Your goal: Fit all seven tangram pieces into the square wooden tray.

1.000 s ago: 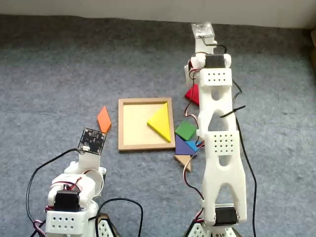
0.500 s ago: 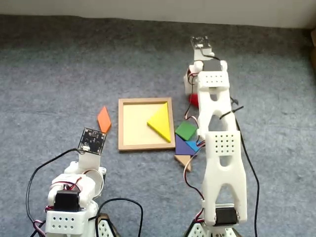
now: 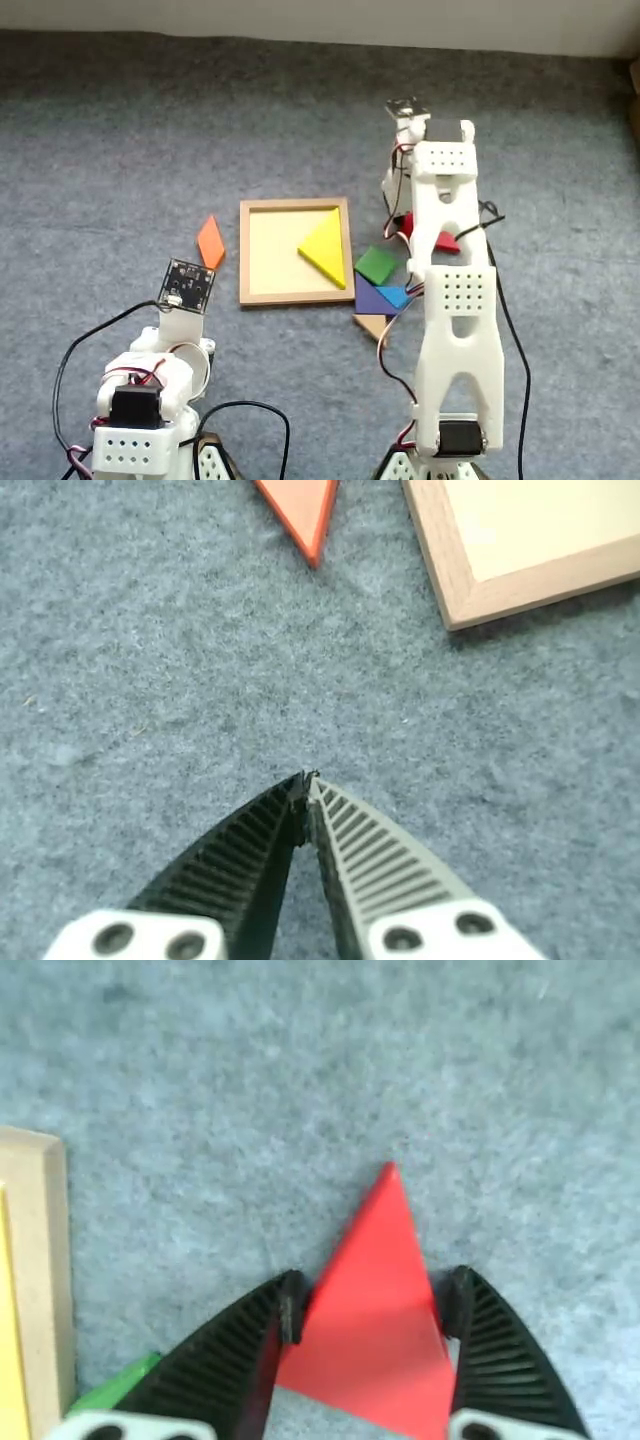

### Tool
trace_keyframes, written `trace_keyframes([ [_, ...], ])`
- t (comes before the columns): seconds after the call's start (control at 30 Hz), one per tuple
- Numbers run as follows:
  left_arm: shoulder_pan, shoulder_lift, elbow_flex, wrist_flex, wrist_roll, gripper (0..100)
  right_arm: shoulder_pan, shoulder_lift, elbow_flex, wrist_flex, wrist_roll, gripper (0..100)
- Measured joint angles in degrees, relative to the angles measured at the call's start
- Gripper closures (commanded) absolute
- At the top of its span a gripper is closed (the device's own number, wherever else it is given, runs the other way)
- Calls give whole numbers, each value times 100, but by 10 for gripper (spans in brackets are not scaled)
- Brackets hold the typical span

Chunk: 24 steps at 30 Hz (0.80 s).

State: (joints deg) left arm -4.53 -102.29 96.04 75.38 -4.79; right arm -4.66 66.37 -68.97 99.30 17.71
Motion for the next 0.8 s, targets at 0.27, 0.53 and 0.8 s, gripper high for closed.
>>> trace_keyframes([
  [0.27,0,0,0,0,0,968,237,-9,9,18,88,768],
  [0.53,0,0,0,0,0,968,325,-721,1125,35,88,768],
  [0.8,0,0,0,0,0,968,501,-2101,3745,-18,185,768],
])
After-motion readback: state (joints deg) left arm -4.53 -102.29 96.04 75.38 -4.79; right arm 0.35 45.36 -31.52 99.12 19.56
